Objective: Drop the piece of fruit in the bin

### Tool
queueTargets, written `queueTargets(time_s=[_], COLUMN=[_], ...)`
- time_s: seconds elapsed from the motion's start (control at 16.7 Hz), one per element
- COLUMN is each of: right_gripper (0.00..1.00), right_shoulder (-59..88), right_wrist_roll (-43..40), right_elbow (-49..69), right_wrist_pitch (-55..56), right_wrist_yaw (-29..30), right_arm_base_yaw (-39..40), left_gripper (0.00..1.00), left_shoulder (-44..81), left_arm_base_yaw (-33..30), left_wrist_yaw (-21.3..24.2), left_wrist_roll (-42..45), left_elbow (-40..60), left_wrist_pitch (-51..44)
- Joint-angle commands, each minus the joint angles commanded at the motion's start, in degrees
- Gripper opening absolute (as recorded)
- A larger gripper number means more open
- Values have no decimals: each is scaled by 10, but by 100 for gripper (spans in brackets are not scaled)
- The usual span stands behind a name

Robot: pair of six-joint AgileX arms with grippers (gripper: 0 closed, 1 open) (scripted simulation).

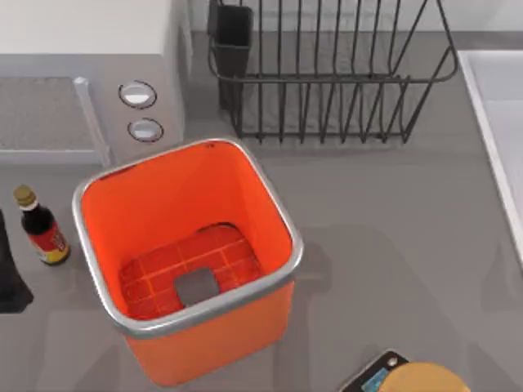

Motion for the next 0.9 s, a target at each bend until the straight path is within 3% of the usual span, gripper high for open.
queueTargets(time_s=[0.42, 0.9], right_gripper=[100, 100], right_shoulder=[0, 0], right_wrist_roll=[0, 0], right_elbow=[0, 0], right_wrist_pitch=[0, 0], right_wrist_yaw=[0, 0], right_arm_base_yaw=[0, 0], left_gripper=[100, 100], left_shoulder=[87, 490], left_arm_base_yaw=[20, 78], left_wrist_yaw=[-7, -3], left_wrist_roll=[31, 133], left_elbow=[80, 367], left_wrist_pitch=[-65, -291])
